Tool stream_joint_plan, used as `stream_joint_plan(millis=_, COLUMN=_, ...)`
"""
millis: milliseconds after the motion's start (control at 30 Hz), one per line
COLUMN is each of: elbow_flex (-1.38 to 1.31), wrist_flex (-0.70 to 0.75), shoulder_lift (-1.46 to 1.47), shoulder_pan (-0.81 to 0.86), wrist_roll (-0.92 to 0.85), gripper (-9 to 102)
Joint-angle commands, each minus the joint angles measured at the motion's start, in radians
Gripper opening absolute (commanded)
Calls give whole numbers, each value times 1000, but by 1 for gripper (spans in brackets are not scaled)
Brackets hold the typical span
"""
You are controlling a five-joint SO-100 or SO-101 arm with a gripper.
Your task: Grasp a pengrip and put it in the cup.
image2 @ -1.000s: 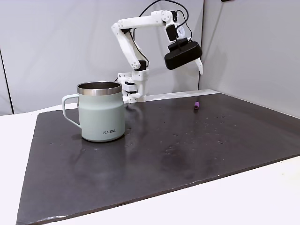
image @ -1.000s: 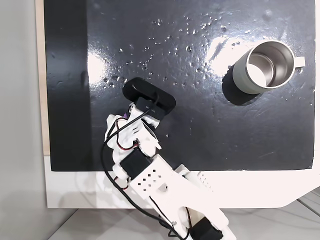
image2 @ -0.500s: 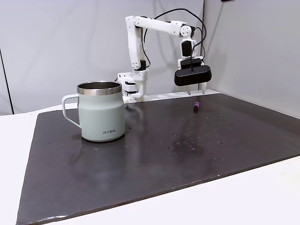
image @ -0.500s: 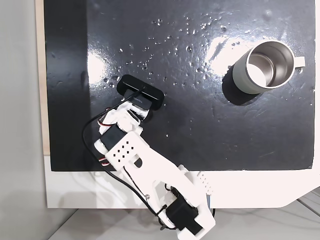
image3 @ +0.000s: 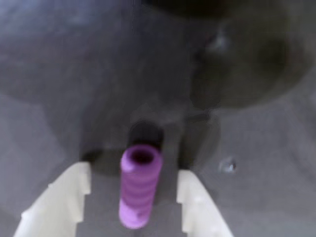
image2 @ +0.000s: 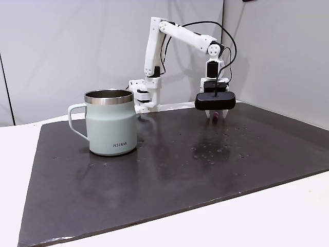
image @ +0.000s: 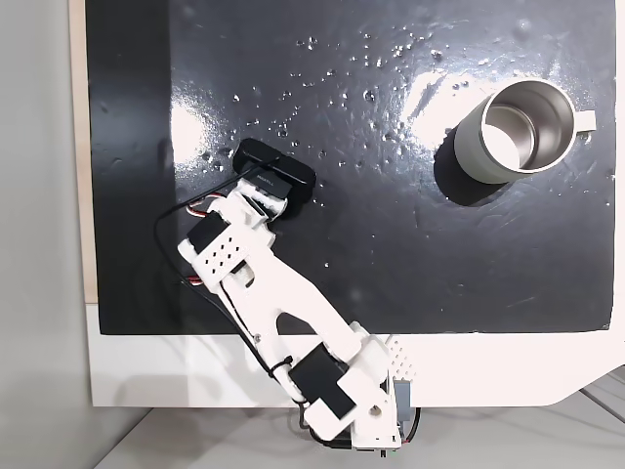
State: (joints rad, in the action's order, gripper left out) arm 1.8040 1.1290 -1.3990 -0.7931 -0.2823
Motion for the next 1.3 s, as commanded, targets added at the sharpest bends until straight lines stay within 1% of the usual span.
stream_joint_plan(millis=0, elbow_flex=-63, wrist_flex=-31, shoulder_lift=20, shoulder_pan=9, wrist_roll=-12, gripper=23)
stream_joint_plan(millis=100, elbow_flex=-71, wrist_flex=-40, shoulder_lift=44, shoulder_pan=2, wrist_roll=-17, gripper=22)
stream_joint_plan(millis=200, elbow_flex=-101, wrist_flex=-20, shoulder_lift=77, shoulder_pan=0, wrist_roll=-23, gripper=19)
stream_joint_plan(millis=300, elbow_flex=-140, wrist_flex=21, shoulder_lift=117, shoulder_pan=-2, wrist_roll=-35, gripper=15)
stream_joint_plan(millis=433, elbow_flex=-130, wrist_flex=25, shoulder_lift=117, shoulder_pan=-2, wrist_roll=-41, gripper=7)
stream_joint_plan(millis=567, elbow_flex=-120, wrist_flex=25, shoulder_lift=109, shoulder_pan=-2, wrist_roll=-43, gripper=2)
stream_joint_plan(millis=800, elbow_flex=-81, wrist_flex=40, shoulder_lift=37, shoulder_pan=8, wrist_roll=-38, gripper=0)
stream_joint_plan(millis=900, elbow_flex=-84, wrist_flex=103, shoulder_lift=-61, shoulder_pan=40, wrist_roll=-40, gripper=0)
stream_joint_plan(millis=1000, elbow_flex=-129, wrist_flex=206, shoulder_lift=-158, shoulder_pan=94, wrist_roll=-58, gripper=0)
stream_joint_plan(millis=1267, elbow_flex=-167, wrist_flex=423, shoulder_lift=-423, shoulder_pan=342, wrist_roll=-141, gripper=0)
